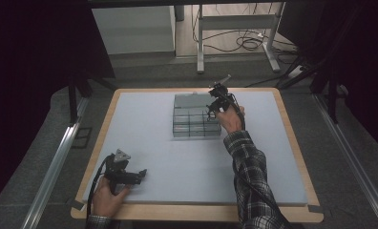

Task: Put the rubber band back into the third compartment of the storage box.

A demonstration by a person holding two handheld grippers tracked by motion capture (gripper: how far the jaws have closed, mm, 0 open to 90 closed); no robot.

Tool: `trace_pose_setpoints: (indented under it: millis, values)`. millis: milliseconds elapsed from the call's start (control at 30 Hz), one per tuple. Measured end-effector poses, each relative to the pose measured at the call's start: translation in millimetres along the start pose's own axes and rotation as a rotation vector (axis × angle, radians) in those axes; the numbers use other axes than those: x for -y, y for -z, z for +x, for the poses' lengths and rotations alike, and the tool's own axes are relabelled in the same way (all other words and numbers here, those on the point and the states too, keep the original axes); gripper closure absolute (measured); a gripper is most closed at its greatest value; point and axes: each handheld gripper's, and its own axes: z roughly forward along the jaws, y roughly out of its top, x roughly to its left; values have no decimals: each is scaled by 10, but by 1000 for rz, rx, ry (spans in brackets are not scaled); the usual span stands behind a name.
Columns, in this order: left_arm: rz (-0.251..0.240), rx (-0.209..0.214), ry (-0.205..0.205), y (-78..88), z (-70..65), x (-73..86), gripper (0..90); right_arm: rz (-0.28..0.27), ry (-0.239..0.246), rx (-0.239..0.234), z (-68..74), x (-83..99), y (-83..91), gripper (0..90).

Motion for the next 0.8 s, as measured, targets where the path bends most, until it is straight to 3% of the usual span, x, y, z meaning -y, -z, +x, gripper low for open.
trace_pose_setpoints:
  millis: [167, 700, 767, 800]
  values:
    - [5, 0, -5, 3, 3, -1, 0, -10, 2, 1, -12, 32, -54, 862]
    - [4, 1, -5, 3, 3, 0, 0, 58, -2, -16, -16, 178, -324, 856]
    - [4, 1, -4, 3, 2, 0, 0, 53, 2, -14, -11, 178, -323, 820]
    - [4, 0, -5, 3, 3, 0, 0, 35, 2, -9, -11, 163, -292, 752]
